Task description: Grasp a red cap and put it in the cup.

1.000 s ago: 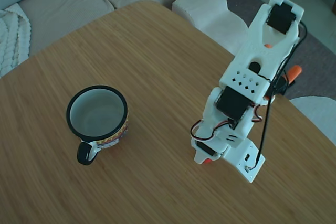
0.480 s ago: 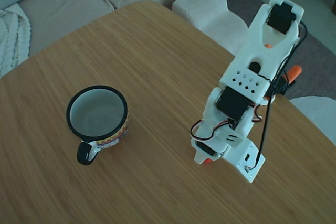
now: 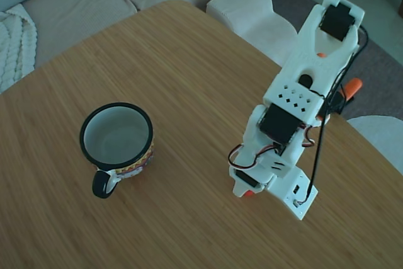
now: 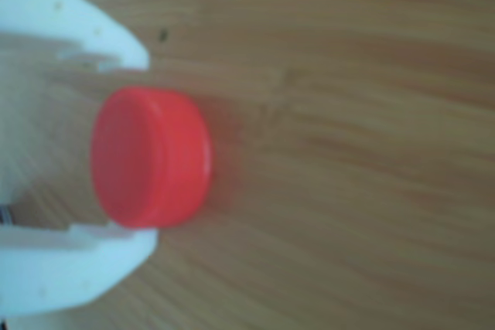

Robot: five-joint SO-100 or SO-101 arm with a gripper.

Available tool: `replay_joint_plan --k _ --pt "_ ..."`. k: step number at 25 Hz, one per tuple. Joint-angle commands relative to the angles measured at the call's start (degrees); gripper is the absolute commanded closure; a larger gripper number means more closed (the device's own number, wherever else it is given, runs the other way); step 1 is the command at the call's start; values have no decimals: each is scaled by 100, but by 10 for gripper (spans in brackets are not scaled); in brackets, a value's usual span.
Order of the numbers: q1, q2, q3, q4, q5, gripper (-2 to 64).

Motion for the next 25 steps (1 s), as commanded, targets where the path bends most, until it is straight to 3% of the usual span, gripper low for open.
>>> replay_joint_plan --k 1,5,7,15,20,25 --pt "18 26 -158 -26 35 408" --pt "0 26 -158 -123 9 541" --pt "-9 35 -185 -123 26 575" --pt "211 176 -229 -141 9 581" --pt "404 624 -316 0 0 622" --pt "510 1072 -466 229 26 619"
